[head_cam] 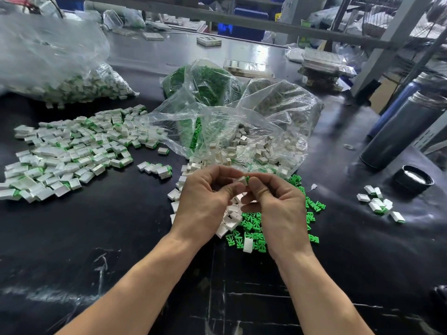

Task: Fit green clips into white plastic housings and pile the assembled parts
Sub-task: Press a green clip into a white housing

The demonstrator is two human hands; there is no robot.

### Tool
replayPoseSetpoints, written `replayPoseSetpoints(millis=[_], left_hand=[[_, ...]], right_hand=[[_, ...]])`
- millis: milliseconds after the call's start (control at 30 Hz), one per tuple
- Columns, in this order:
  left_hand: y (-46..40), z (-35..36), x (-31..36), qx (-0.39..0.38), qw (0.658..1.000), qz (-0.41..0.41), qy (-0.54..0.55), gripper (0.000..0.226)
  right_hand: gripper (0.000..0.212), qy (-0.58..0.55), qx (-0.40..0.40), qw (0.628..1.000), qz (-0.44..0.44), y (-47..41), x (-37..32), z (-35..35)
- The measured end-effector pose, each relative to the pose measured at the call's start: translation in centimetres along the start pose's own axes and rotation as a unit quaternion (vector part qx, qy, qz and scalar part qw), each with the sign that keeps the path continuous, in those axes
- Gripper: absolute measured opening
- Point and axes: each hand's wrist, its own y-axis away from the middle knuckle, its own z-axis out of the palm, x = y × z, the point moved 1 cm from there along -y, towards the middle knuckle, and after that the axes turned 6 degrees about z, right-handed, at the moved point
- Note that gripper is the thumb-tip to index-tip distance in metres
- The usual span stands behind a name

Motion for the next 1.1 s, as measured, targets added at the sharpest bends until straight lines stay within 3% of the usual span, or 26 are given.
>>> replayPoseSetpoints(millis=[200,333,400,567,667,833,1100], left_hand=[[0.0,-0.3,0.1,-0.012,0.998,0.039,-0.055,0.01],[0.2,0.0,0.2,-0.023,0.994,0.064,-0.08,0.016],[0.3,0.3,0.2,-0.028,0.994,0.071,-0.084,0.018],[0.9,0.9,0.3,-0.059,0.995,0.073,-0.044,0.013],[1.1,1.4,0.1,-0.062,0.995,0.068,-0.026,0.01],[1.3,2.0,-0.2,-0.05,0.996,0.062,-0.024,0.011],[1.1,1.8,-0.3,-0.048,0.997,0.065,-0.017,0.007]], right_hand=[[0.017,-0.006,-0.006,1.0,-0.012,0.1,-0.3,0.0],[0.059,-0.012,-0.033,0.998,0.051,0.3,-0.3,0.1],[0.07,0.007,-0.052,0.996,0.076,0.6,-0.3,0.3],[0.068,-0.023,-0.056,0.992,0.108,0.9,0.0,1.0],[0.056,-0.059,-0.064,0.991,0.102,0.8,0.3,1.3],[0.053,0.005,0.017,0.998,0.06,0.2,1.2,1.3],[0.052,0.033,0.039,0.999,0.016,-0.3,1.1,1.6]])
